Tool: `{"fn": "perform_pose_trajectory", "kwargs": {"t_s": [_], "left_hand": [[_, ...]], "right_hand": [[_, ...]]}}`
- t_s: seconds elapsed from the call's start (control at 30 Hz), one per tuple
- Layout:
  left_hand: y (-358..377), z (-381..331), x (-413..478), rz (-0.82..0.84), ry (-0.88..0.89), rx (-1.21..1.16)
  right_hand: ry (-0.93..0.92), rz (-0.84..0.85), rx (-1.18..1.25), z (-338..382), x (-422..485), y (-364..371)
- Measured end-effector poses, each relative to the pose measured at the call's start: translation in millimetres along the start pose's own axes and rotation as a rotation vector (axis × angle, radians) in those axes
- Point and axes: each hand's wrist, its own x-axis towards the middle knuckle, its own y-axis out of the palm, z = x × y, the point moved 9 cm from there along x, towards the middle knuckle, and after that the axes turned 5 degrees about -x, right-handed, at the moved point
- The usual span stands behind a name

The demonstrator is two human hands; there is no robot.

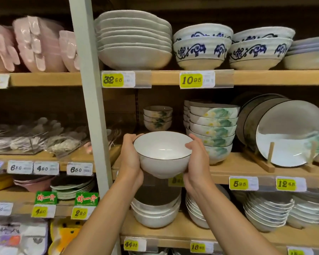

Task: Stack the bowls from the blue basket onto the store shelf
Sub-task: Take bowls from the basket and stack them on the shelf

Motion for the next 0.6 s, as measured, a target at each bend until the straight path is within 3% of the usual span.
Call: {"fn": "perform_pose_trajectory", "kwargs": {"t_s": [0.2,0.6], "left_hand": [[-4,5,48,0.118,0.015,0.035],[3,34,96,0.121,-0.161,-0.108]], "right_hand": [[0.073,-0.053,0.053,-19,40,24],[0.216,-0.013,0.154,-38,92,39]]}}
